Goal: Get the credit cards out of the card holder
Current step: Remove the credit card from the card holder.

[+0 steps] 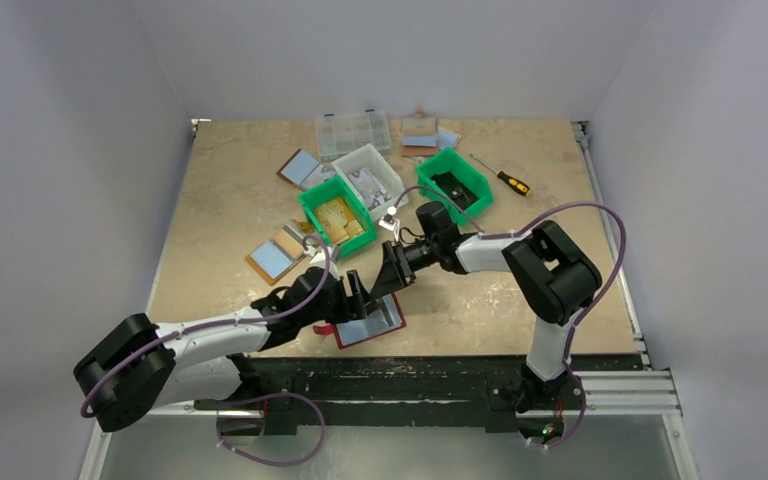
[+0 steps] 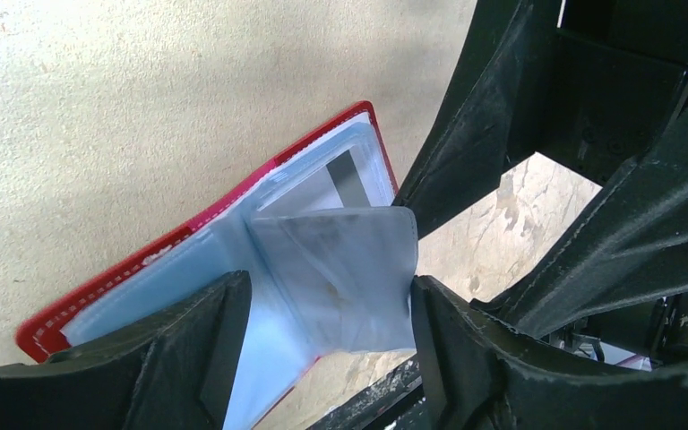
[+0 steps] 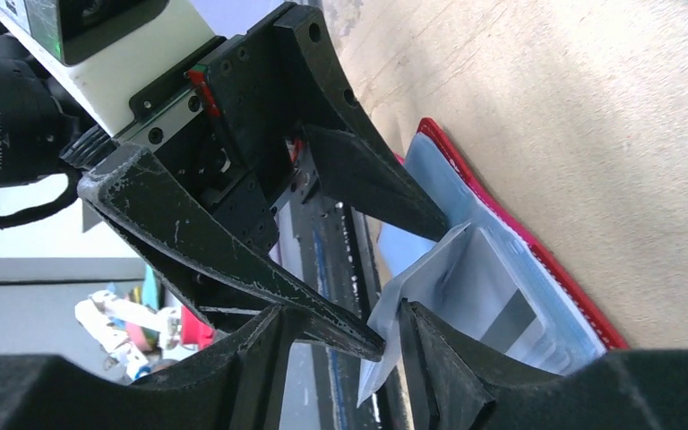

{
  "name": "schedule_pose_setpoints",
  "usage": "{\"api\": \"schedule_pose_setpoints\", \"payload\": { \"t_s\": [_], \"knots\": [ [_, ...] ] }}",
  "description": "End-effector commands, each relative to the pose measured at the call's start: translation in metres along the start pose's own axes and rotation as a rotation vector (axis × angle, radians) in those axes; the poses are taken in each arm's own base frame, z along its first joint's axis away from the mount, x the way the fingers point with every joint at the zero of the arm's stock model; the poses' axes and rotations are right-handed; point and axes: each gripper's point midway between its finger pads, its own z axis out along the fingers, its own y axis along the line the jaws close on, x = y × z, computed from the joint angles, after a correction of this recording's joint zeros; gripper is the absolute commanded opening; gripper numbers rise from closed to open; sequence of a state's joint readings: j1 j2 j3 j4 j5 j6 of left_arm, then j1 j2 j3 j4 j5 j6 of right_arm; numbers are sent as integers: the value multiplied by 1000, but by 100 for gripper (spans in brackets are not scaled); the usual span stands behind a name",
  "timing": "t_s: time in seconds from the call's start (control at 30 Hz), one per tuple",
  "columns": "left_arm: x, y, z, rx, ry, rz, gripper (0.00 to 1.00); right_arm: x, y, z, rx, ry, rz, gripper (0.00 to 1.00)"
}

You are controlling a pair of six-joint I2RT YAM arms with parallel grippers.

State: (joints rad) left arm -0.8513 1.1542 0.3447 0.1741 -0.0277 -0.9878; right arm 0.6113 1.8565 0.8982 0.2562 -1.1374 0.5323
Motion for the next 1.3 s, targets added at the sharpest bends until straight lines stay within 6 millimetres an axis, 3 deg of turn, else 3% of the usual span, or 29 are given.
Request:
{"api": "schedule_pose_setpoints", "payload": {
  "t_s": [0.0, 0.27, 0.63, 0.73, 1.1, 1.27],
  "knots": [
    [-6, -21, -8, 77, -10, 9, 71, -7, 21, 7, -86, -12, -19, 53],
    [-7, -28, -10, 105, -8, 3, 79, 5, 28, 20, -141, 22, 64, 52],
    [-1, -35, -19, 185, -13, -131, 80, 13, 22, 26, -131, 57, 114, 51],
    [-6, -36, -27, 203, -43, -165, 80, 14, 12, 28, -93, 68, 101, 54],
    [-10, -9, -38, 72, -88, -199, 81, 18, -9, 25, 8, 137, -19, 69],
    [-18, 3, -49, -24, -116, -186, 78, 21, -24, 21, 85, 163, -56, 69]
  ]
}}
